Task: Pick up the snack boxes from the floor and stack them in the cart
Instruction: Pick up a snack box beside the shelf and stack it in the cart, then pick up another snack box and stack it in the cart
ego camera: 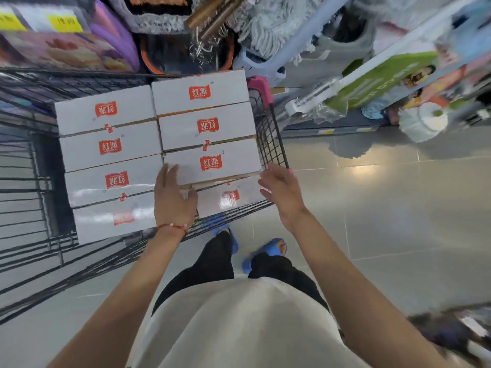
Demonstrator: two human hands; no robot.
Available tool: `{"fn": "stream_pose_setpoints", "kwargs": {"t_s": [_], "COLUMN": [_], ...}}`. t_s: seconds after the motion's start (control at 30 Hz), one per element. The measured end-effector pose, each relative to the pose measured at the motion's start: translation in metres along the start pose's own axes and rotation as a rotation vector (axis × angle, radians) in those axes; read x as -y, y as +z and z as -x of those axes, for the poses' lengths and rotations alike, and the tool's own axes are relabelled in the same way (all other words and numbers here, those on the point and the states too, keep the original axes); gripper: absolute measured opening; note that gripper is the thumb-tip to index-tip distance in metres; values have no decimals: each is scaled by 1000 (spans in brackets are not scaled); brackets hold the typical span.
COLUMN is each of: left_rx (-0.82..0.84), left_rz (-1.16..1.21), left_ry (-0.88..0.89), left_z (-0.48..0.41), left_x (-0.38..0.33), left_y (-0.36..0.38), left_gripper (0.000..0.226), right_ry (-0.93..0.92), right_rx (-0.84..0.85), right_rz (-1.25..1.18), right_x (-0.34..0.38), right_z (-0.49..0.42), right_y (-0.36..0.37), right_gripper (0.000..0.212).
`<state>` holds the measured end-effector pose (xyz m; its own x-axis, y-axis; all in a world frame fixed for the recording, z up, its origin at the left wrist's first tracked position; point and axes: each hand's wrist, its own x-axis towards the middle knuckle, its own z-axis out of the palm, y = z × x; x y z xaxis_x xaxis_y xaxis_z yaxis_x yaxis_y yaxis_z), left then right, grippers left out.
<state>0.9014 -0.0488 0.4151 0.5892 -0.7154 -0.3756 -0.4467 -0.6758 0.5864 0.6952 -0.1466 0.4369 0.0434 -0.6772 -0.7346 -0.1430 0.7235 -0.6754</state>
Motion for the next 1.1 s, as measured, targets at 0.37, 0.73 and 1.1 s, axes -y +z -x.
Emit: {"fn": "stream_pose_setpoints", "kwargs": {"t_s": [0.37,0.73,1.1], "left_rx": [165,514,838], "left_rz": [59,48,-14], "left_ry": [327,574,802], "left_z": [81,224,300], "left_x": [-86,-195,-290], "left_y": [72,189,301], "left_gripper": [45,39,31], "right_ry": [-87,-145,-136], "right_rx": [-185,-489,-771], "right_rz": [-319,-569,-826], "right_x": [-47,-128,-179], "right_z": [89,174,204], "right_y": [-142,-304,-411], "right_gripper": [24,25,22]}}
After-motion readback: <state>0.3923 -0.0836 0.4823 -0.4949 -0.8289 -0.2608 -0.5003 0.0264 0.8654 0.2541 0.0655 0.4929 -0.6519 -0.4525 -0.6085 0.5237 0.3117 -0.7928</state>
